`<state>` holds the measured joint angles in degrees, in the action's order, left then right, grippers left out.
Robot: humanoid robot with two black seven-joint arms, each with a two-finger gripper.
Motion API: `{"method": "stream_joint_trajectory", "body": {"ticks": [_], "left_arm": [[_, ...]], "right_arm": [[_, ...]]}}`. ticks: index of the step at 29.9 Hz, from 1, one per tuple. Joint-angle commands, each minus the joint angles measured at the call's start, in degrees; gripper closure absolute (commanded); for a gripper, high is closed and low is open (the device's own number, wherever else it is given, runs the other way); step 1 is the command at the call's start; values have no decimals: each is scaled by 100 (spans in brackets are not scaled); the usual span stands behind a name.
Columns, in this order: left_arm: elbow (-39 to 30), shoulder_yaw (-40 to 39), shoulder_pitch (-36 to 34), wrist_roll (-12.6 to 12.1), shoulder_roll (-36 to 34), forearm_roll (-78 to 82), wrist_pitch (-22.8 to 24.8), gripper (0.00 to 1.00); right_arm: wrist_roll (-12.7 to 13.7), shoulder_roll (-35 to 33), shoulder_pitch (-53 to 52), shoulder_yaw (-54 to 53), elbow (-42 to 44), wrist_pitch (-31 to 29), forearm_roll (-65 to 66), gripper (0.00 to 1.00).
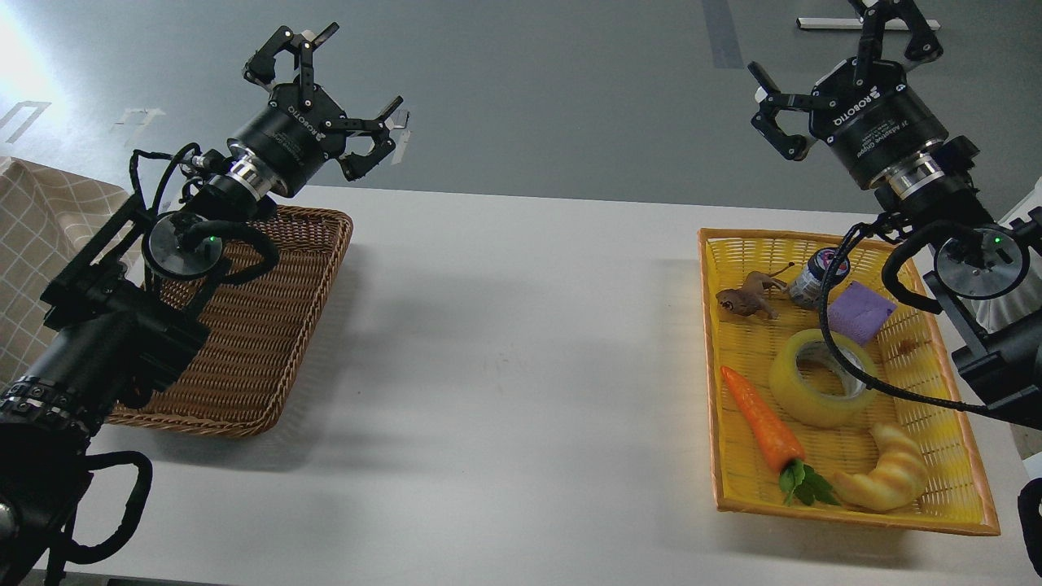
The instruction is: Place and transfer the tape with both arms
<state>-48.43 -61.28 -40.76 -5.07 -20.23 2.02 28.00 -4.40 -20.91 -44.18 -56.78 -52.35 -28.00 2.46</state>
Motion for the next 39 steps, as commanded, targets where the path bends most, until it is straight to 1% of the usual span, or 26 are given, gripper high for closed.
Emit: {"method": "stream_joint_trajectory", "body": {"ticks": [1, 30, 33, 39], "left_arm": [[0, -24, -2, 23, 2, -9, 0, 2], [0, -94, -2, 41, -16, -26, 0, 2], [0, -94, -2, 120, -16, -26, 0, 2], [0, -94, -2, 129, -16, -26, 0, 2]], "right_arm": [[0, -1, -3, -9, 5, 0, 0, 0], [-26, 8, -73, 0, -56, 0, 0, 0], [-26, -1, -73, 0, -65, 0, 0, 0], [-26, -1, -73, 0, -65, 0, 0, 0]]}}
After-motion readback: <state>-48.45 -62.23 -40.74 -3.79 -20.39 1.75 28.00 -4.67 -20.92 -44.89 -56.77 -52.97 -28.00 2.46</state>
